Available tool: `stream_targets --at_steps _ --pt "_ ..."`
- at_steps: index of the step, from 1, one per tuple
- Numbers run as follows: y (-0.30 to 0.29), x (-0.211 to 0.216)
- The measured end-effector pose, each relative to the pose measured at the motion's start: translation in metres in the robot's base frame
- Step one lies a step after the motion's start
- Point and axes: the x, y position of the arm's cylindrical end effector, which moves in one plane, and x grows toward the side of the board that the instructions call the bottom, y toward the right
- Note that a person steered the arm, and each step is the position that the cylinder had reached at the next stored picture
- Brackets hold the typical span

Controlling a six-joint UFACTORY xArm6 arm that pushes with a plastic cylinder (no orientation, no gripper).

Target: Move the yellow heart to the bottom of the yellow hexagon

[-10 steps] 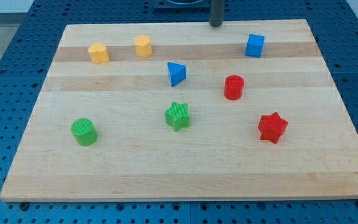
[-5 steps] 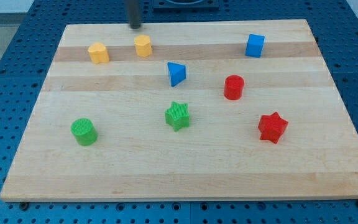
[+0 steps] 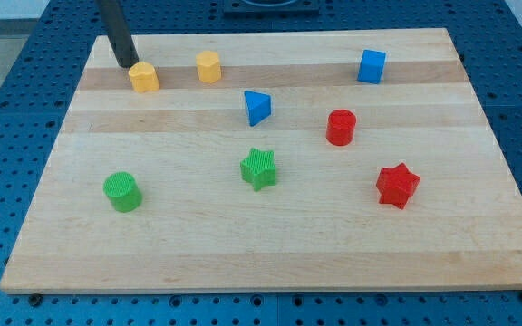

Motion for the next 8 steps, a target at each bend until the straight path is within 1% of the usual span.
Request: stream_targets --at_steps 1,3,4,5,6,7,8 --pt "0.027 0.054" --pt "0.03 0.058" --pt "0.037 0.073" --pt "0.028 0.071" --pt "-0.002 0.062" --pt "-0.002 0.066" --pt "-0.003 0.079"
